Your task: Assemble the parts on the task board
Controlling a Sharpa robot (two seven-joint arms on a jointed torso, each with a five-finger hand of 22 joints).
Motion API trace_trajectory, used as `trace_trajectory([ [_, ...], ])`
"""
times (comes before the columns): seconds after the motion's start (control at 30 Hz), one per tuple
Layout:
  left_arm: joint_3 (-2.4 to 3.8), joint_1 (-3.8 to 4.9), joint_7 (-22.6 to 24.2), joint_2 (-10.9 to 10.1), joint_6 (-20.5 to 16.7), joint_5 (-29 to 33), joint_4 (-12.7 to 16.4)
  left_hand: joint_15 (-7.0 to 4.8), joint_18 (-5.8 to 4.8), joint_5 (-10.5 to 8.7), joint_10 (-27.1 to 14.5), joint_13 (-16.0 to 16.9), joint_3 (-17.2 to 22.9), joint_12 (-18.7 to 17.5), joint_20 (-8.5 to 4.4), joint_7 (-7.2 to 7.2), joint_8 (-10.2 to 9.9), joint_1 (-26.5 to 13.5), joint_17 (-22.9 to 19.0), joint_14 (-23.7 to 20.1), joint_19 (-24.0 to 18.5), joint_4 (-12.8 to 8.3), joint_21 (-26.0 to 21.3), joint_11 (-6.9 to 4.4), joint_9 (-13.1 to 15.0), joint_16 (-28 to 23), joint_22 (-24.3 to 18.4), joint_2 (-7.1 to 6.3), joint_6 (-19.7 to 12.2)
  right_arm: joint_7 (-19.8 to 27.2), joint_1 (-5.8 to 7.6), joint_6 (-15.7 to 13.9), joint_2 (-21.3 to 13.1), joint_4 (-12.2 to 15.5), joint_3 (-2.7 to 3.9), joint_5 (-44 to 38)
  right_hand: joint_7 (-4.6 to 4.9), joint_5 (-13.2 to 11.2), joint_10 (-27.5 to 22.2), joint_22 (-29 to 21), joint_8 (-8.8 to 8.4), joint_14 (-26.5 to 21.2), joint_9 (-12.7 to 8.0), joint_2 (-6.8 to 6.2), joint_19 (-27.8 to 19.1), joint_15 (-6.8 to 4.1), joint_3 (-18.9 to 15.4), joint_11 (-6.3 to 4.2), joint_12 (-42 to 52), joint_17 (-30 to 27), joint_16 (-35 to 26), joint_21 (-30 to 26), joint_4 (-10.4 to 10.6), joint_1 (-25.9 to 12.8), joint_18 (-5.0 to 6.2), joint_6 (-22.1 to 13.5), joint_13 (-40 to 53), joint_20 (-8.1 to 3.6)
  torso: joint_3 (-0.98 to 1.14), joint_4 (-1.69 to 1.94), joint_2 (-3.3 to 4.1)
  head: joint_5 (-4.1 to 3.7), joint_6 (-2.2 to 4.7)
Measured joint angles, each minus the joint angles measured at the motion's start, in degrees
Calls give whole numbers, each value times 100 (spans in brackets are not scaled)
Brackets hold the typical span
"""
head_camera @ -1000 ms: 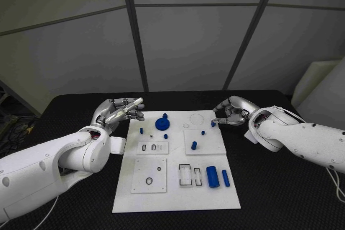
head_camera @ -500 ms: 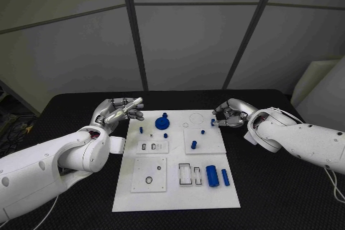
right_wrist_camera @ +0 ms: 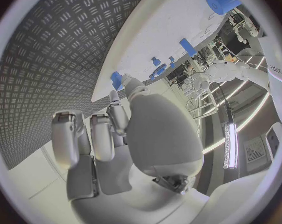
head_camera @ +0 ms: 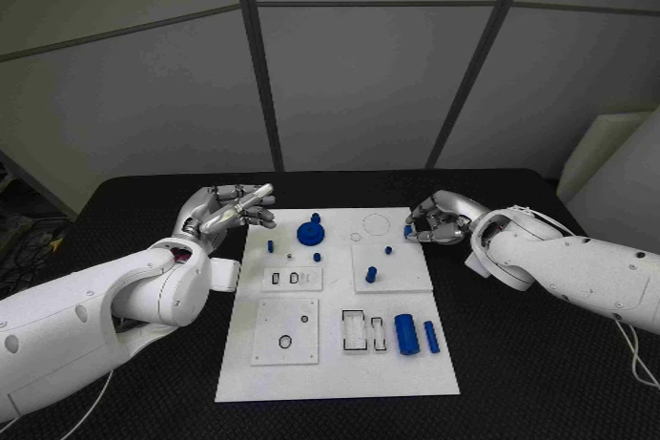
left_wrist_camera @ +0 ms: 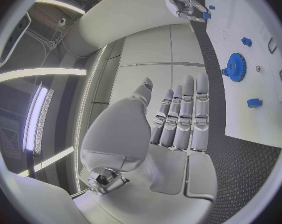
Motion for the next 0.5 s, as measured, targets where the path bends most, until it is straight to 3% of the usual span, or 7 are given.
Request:
trace_trajectory([
  [0.5, 0, -2, -1, 10, 1, 0, -18, 0, 0, 0, 0, 0, 0, 0, 0, 0, 0, 0, -1, 0, 0, 0, 0, 0, 0, 0, 4, 0, 0, 0, -41, 93, 84, -112, 1, -46, -32, 0, 21, -1, 0, 0, 4, 21, 0, 0, 16, -21, 0, 4, 29, 0, -15, 20, 0, 69, 18, 0, 5, -1, -1, 4, -31],
])
